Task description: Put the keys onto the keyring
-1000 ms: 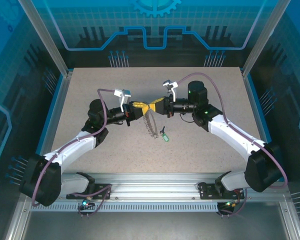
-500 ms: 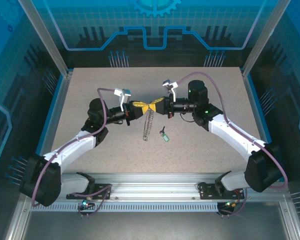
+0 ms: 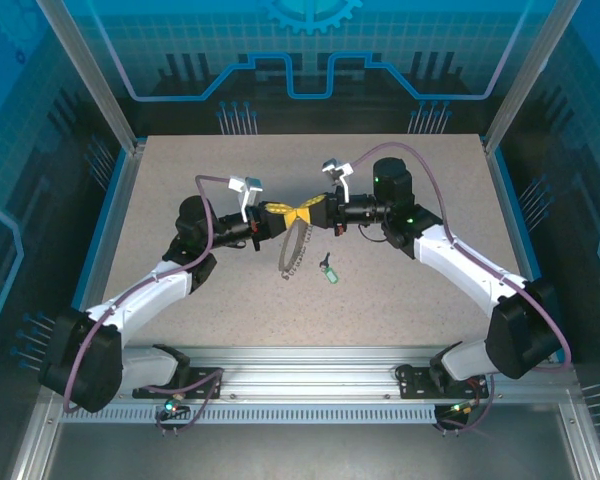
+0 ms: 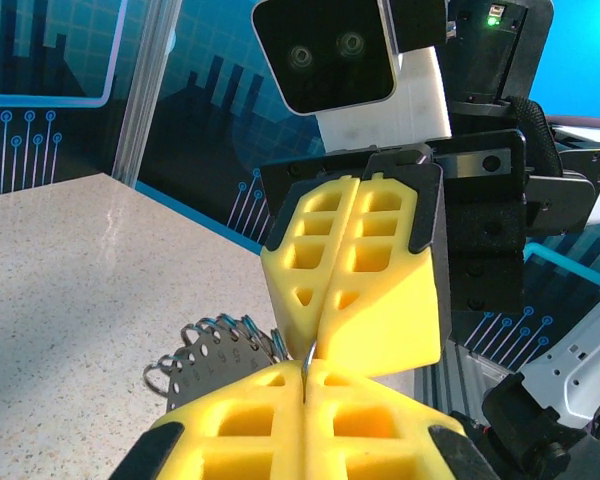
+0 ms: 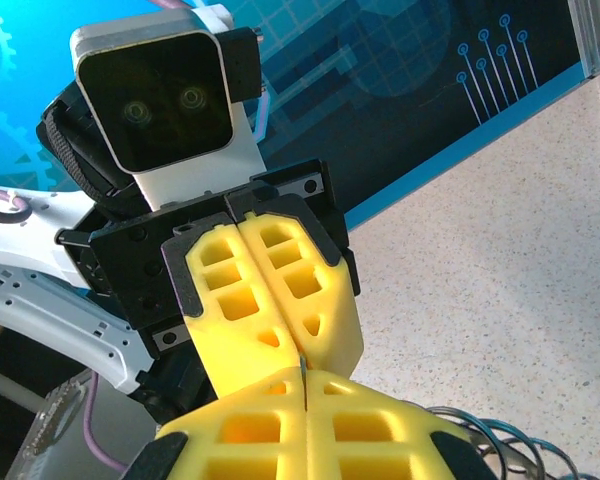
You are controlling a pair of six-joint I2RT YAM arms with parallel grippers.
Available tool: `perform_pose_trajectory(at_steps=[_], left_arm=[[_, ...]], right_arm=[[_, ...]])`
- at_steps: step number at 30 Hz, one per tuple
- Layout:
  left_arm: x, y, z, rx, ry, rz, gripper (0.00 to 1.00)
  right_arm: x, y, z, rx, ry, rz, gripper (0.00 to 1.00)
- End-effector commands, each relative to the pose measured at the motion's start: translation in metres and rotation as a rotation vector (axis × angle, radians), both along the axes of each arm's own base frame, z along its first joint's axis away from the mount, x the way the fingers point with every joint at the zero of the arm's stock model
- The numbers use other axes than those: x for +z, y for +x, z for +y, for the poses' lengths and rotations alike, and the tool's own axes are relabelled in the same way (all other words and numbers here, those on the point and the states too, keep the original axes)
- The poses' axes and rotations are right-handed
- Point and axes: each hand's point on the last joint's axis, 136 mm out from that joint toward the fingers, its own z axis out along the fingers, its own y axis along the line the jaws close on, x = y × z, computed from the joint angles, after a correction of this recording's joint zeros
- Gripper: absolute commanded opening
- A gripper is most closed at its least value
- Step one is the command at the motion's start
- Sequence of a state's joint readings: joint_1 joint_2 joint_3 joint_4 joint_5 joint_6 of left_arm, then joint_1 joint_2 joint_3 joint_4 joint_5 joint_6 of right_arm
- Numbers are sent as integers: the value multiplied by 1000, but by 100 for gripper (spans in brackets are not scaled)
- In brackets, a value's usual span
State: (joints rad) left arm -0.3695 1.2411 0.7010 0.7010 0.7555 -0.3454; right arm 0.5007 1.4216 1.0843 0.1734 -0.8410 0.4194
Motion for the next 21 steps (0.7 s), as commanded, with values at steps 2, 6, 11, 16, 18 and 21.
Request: perform_pose_trajectory(at_steps=[2,6,11,16,18,21], left_arm=[[42,-1,-4,-2,-75,-74,17],[50,9,13,140,-138,-24,30],[53,6,22,193,-157,-1,40],[52,3,18,152,-162,33,46],[49,2,14,125,-161,56,47],[46,2,10,97,-161,79,48]], right_arm=[[5,0,0,16,21,-49,0],[19,5,-17,-9,80,-108,0],[30,3,-25,-10,107,-157,0],[42,-1,-28,-15,132,-198,0],[47,-3,-29,-19,144,-214,0],[53,-6,-31,-31,153,-232,0]])
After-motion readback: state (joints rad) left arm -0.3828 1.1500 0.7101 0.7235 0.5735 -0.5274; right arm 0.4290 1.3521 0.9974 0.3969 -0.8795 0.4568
